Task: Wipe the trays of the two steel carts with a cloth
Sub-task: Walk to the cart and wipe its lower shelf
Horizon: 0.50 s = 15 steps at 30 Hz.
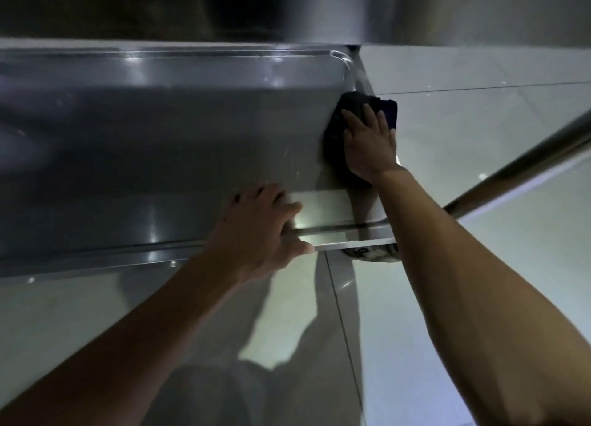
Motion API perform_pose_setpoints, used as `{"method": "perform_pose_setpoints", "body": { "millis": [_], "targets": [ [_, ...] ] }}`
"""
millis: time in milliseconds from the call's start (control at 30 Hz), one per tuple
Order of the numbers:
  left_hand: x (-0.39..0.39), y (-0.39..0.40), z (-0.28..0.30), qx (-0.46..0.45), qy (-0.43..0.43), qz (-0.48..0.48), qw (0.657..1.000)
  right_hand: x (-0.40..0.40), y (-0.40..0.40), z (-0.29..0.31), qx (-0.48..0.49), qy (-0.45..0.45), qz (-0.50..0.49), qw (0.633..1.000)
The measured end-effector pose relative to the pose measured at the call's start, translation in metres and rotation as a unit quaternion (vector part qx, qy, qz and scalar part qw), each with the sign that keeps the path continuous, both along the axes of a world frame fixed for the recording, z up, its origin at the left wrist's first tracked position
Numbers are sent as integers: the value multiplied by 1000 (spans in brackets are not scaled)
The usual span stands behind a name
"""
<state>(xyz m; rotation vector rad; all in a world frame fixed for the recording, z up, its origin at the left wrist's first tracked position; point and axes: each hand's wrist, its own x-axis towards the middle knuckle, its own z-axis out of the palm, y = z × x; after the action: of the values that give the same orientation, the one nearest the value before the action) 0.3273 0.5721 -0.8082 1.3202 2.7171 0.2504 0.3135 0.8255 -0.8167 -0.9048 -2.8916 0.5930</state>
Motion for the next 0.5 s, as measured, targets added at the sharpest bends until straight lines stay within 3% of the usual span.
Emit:
{"method": "perform_pose_setpoints", "body": {
  "millis": [233, 500],
  "targets": [
    [7, 5, -2, 7, -10, 21, 1000, 56, -23, -1, -9, -26, -22, 999],
    [30, -4, -12, 82, 68, 59, 993, 130, -82, 0, 27, -17, -14, 999]
  ]
}}
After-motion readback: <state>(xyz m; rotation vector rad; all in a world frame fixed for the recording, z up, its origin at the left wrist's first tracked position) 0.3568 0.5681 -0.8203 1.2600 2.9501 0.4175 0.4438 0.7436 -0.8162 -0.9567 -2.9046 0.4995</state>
